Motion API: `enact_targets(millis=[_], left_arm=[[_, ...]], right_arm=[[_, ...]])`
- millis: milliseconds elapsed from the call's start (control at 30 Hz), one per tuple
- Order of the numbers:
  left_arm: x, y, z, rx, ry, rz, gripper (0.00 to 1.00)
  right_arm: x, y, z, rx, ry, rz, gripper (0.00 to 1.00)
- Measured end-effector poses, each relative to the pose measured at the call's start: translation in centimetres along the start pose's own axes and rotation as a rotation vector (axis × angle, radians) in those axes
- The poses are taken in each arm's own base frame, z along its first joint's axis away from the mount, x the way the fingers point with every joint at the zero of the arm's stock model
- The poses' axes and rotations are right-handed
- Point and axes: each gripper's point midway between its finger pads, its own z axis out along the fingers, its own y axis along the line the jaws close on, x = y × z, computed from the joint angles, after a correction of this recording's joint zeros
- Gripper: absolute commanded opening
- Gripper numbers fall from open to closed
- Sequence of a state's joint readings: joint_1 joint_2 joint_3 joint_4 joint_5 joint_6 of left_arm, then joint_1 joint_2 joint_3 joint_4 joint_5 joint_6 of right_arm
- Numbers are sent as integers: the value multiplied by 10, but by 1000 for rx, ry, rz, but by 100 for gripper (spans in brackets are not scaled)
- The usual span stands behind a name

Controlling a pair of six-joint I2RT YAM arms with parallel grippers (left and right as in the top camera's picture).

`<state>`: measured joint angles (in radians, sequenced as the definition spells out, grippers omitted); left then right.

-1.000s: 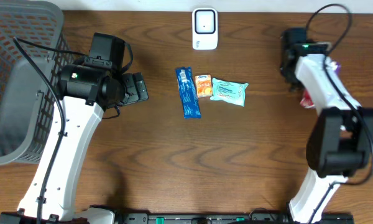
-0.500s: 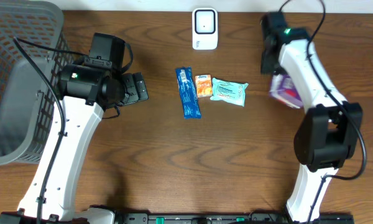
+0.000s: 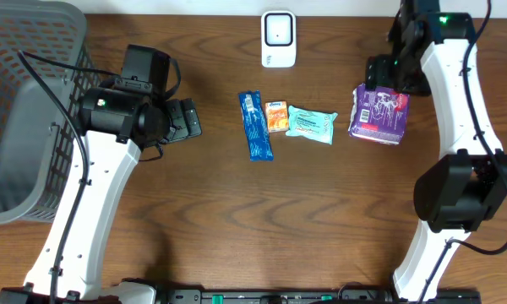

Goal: Scan the item barcode
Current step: 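Set the purple pack down at the right edge of the table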

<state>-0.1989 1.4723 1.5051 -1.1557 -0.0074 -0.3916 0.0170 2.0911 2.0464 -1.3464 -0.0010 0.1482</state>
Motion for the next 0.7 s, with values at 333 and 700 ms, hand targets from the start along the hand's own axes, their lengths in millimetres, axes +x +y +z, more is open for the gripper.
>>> enact_targets(millis=[333, 700], left_arm=[[0, 0, 0, 0, 0, 0, 98], [0, 0, 0, 0, 0, 0, 98]], right_arm=[[84, 5, 54, 9, 310, 60, 30], [102, -33, 113, 98, 297, 189, 28]])
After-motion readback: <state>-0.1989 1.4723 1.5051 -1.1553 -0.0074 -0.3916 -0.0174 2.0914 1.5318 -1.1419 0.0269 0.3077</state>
